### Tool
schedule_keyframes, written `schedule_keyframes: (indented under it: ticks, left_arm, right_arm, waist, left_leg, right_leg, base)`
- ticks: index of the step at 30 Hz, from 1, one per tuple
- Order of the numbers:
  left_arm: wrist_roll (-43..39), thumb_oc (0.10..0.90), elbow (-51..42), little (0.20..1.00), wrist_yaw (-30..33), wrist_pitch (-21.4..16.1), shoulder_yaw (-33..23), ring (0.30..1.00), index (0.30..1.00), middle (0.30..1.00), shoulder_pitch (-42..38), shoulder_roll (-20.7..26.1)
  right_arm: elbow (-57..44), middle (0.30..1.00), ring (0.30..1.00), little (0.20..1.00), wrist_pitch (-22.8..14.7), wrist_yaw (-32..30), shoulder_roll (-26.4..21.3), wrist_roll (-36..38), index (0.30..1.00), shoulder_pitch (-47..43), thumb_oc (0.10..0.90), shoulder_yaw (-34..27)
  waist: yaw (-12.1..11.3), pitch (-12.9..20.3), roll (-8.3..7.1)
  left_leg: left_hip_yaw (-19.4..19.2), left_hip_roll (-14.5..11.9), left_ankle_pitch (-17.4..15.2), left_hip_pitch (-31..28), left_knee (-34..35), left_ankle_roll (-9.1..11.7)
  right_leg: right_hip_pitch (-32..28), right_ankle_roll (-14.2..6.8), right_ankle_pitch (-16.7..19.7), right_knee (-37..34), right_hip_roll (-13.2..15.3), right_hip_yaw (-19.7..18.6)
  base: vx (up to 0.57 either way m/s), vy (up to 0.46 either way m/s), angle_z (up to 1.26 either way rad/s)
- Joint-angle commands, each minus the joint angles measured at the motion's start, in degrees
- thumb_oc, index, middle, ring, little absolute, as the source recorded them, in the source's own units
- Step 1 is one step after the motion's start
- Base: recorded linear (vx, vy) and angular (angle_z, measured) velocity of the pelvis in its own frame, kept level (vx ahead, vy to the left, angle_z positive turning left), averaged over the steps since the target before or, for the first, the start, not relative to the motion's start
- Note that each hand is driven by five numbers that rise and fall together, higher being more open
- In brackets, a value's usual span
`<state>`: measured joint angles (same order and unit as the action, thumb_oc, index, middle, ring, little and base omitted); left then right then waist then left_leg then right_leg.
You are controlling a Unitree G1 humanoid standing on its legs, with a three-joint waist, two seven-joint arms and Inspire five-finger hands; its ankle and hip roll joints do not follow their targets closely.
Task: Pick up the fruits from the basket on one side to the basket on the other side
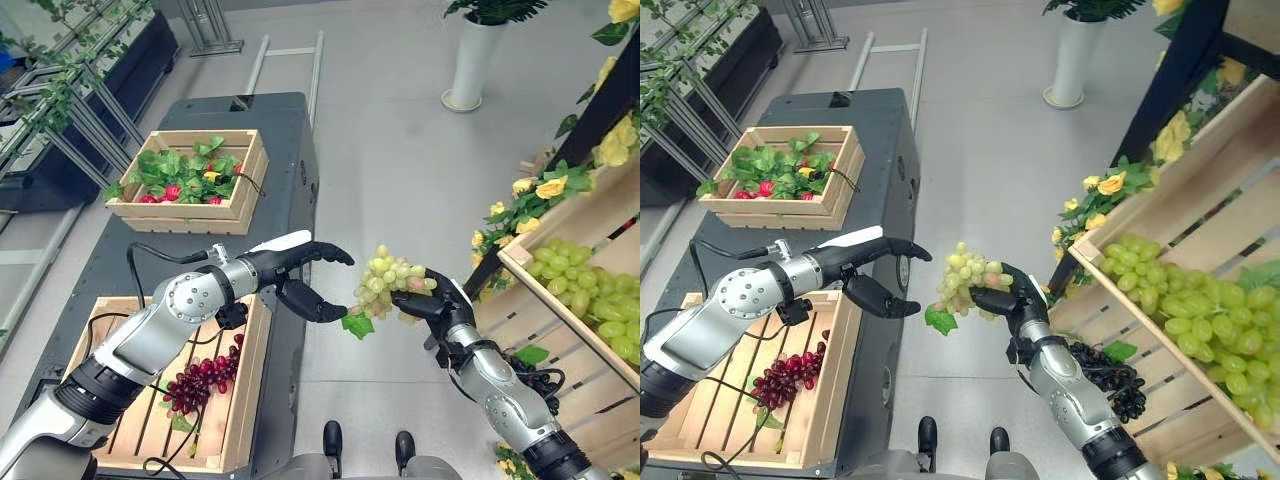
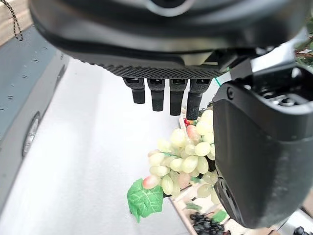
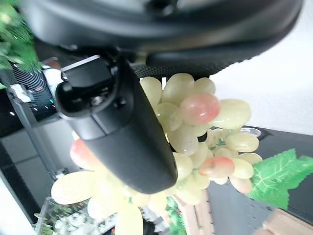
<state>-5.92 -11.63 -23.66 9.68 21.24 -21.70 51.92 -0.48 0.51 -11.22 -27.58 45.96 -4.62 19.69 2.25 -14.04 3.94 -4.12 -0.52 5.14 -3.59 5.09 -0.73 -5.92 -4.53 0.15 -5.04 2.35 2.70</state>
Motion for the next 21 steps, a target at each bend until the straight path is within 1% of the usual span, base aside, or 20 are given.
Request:
schedule_keyframes:
  ticks: [1,3,4,6,7,8,10,11,12,14,16,18,19,21]
  left_arm:
    - [-6.32,0.8,4.51,0.9,6.26,-3.85,-5.83,0.9,0.9,0.9,-1.69,-2.91]
    - [-6.81,0.8,5.02,0.9,6.61,-4.0,-6.03,0.9,0.9,0.9,-1.43,-3.85]
    - [-7.11,0.8,5.47,0.9,8.63,-4.71,-6.21,0.9,0.9,0.9,-0.83,-5.04]
    - [-6.68,0.8,6.74,0.9,11.97,-5.94,-6.39,0.9,0.9,0.9,-0.36,-7.53]
    - [-6.67,0.8,6.76,0.9,11.98,-5.96,-6.36,0.9,0.9,0.9,-0.39,-7.55]
    - [-5.17,0.8,7.8,0.9,14.92,-7.23,-6.17,0.9,0.9,0.9,-0.26,-9.51]
    - [-4.93,0.8,7.97,0.9,15.44,-7.09,-6.08,0.9,0.9,0.9,-0.15,-10.1]
    - [-4.54,0.8,8.83,0.9,17.51,-7.83,-6.07,0.9,0.9,0.9,0.68,-11.72]
    - [-4.79,0.8,8.99,0.9,18.5,-7.94,-5.9,0.9,0.9,0.9,0.86,-12.4]
    - [-4.43,0.8,10.38,0.9,20.61,-8.03,-5.66,0.9,0.9,0.9,1.23,-14.77]
    - [-5.06,0.8,10.97,0.9,22.38,-8.52,-5.28,0.9,0.9,0.9,1.59,-15.94]
    - [-5.2,0.8,11.82,0.9,22.4,-8.99,-5.25,0.9,0.9,0.9,2.01,-16.96]
    - [-4.04,0.8,12.92,0.9,23.18,-9.39,-4.83,0.9,0.9,0.9,2.5,-18.26]
    - [-3.93,0.8,13.59,0.9,23.82,-9.64,-4.32,0.9,0.9,0.9,2.67,-18.96]
  right_arm:
    - [-11.06,0.3,0.3,0.3,-7.45,6.73,1.04,4.08,0.3,-3.49,0.4,-6.17]
    - [-12.07,0.3,0.3,0.3,-7.07,7.32,0.61,4.9,0.3,-3.7,0.4,-7.28]
    - [-13.14,0.3,0.3,0.3,-6.7,7.66,0.04,5.18,0.3,-3.96,0.4,-8.83]
    - [-15.65,0.3,0.3,0.3,-4.71,8.69,-0.99,5.75,0.3,-4.49,0.4,-11.78]
    - [-15.69,0.3,0.3,0.3,-4.69,8.68,-1.01,5.75,0.3,-4.46,0.4,-11.81]
    - [-17.8,0.3,0.3,0.3,-3.72,9.12,-1.61,6.04,0.3,-4.42,0.4,-13.55]
    - [-18.36,0.3,0.3,0.3,-3.57,9.47,-1.68,6.11,0.3,-4.34,0.4,-14.13]
    - [-20.04,0.3,0.3,0.3,-3.23,10.17,-2.51,6.28,0.3,-3.97,0.4,-16.15]
    - [-20.69,0.3,0.3,0.3,-3.03,10.48,-2.78,6.56,0.3,-3.76,0.4,-16.98]
    - [-21.51,0.3,0.3,0.3,-3.16,11.19,-3.31,5.39,0.3,-4.15,0.4,-19.01]
    - [-21.89,0.3,0.3,0.3,-3.44,11.43,-3.73,6.43,0.3,-4.59,0.4,-20.16]
    - [-22.0,0.3,0.3,0.3,-3.64,11.29,-3.84,6.85,0.3,-4.76,0.4,-21.13]
    - [-21.91,0.3,0.3,0.3,-3.92,11.15,-3.6,8.25,0.3,-5.14,0.4,-22.09]
    - [-22.1,0.3,0.3,0.3,-4.3,10.35,-3.38,8.4,0.3,-5.49,0.4,-22.74]
  waist:
    - [1.0,7.27,-2.13]
    - [1.36,7.21,-2.26]
    - [1.9,7.25,-2.46]
    - [2.87,7.3,-2.84]
    - [2.82,7.29,-2.82]
    - [3.63,7.3,-3.14]
    - [3.86,7.34,-3.27]
    - [4.65,7.29,-3.59]
    - [4.85,7.24,-3.67]
    - [5.57,7.21,-4.05]
    - [5.85,7.15,-4.25]
    - [6.04,7.1,-4.31]
    - [6.33,7.06,-4.37]
    - [6.49,7.04,-4.38]
  left_leg:
    - [-0.74,1.79,-7.3,-1.67,-0.09,-0.37]
    - [-1.21,1.67,-7.46,-1.82,-0.09,-0.34]
    - [-1.54,1.57,-7.54,-1.93,-0.09,-0.3]
    - [-2.31,1.39,-7.86,-2.15,-0.09,-0.35]
    - [-2.35,1.38,-7.87,-2.16,-0.09,-0.35]
    - [-3.08,1.14,-8.01,-2.35,-0.09,-0.3]
    - [-3.38,1.05,-8.09,-2.41,-0.09,-0.31]
    - [-4.11,0.81,-8.19,-2.65,-0.09,-0.35]
    - [-4.39,0.74,-8.27,-2.77,-0.09,-0.35]
    - [-5.13,0.54,-8.55,-3.15,-0.09,-0.42]
    - [-5.55,0.43,-8.71,-3.38,-0.09,-0.41]
    - [-5.91,0.37,-8.86,-3.57,-0.09,-0.43]
    - [-6.17,0.27,-8.98,-3.78,-0.09,-0.47]
    - [-6.26,0.22,-9.06,-3.84,-0.09,-0.44]
  right_leg:
    - [1.89,-1.55,1.29,0.04,0.05,0.96]
    - [1.96,-1.62,1.35,0.04,0.0,0.63]
    - [2.03,-1.64,1.46,0.04,-0.12,0.15]
    - [2.21,-1.69,1.46,0.04,-0.33,-0.75]
    - [2.21,-1.69,1.46,0.04,-0.34,-0.78]
    - [2.44,-1.79,1.57,0.09,-0.47,-1.35]
    - [2.53,-1.83,1.58,0.09,-0.53,-1.59]
    - [2.76,-1.89,1.6,0.29,-0.71,-2.29]
    - [2.79,-1.91,1.56,0.37,-0.8,-2.58]
    - [2.91,-1.97,1.53,0.48,-0.94,-3.18]
    - [2.9,-1.95,1.54,0.49,-1.04,-3.57]
    - [2.91,-1.91,1.44,0.61,-1.13,-3.8]
    - [2.97,-1.84,1.35,0.85,-1.27,-4.15]
    - [3.05,-1.83,1.29,0.99,-1.37,-4.41]
  base:
    - [0.01,0.055,-0.28]
    - [0.01,0.035,-0.19]
    - [0.03,0.044,-0.12]
    - [0.03,0.046,-0.15]
    - [0.03,0.04,-0.17]
    - [0.02,0.029,-0.16]
    - [0.03,0.034,-0.23]
    - [0.03,0.04,-0.25]
    - [0.05,0.05,-0.24]
    - [0.04,0.035,-0.21]
    - [0.03,0.024,-0.16]
    - [0.03,0.025,-0.05]
    - [0.03,0.028,-0.12]
    - [0.02,0.023,-0.15]
